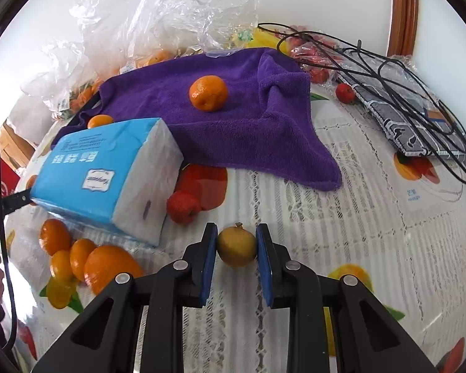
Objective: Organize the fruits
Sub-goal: 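Carry both fruits over the purple towel with both grippers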
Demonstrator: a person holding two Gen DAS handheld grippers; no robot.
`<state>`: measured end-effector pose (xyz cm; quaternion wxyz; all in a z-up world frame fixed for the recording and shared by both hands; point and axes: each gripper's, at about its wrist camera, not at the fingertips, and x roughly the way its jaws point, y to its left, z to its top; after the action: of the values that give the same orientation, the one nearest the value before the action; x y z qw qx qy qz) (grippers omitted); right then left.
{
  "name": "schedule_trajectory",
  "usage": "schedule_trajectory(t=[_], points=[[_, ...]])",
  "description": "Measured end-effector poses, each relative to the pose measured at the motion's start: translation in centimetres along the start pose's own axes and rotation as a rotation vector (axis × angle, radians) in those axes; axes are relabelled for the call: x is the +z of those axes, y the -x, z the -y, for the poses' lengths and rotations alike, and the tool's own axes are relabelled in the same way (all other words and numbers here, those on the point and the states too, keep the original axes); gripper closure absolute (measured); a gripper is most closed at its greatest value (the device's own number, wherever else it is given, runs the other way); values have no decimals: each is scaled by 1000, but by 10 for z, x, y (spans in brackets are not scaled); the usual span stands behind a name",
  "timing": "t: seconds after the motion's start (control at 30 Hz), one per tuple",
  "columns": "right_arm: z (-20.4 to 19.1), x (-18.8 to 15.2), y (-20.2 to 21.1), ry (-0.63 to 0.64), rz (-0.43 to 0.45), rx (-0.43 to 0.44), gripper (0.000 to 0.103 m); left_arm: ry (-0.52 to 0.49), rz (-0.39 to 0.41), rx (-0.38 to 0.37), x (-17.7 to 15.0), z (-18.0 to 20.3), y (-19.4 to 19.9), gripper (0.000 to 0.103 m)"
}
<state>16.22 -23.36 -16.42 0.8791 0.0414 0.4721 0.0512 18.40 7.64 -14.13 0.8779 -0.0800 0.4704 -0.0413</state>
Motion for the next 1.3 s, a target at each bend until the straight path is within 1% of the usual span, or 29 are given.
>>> schedule_trajectory(t=[0.33, 0.47, 0.53, 0.73, 1.0, 1.3], points=[[-28, -10, 58, 48, 92, 32, 78, -24, 39, -46, -19, 23, 36, 62], [-39, -10, 71, 71, 102, 41, 78, -31, 58, -64, -26, 35, 52, 62], [-45, -9, 79, 87, 121, 57, 78, -33, 67, -72, -30, 41, 59, 62], [-54, -1, 93, 97, 152, 70, 78, -49, 77, -92, -31, 58, 73, 62], [-65, 23, 104, 111, 197, 88, 78, -70, 115, -103, -9, 74, 82, 62], [-65, 65, 101, 93, 238, 82, 78, -106, 136, -119, 29, 89, 77, 62]])
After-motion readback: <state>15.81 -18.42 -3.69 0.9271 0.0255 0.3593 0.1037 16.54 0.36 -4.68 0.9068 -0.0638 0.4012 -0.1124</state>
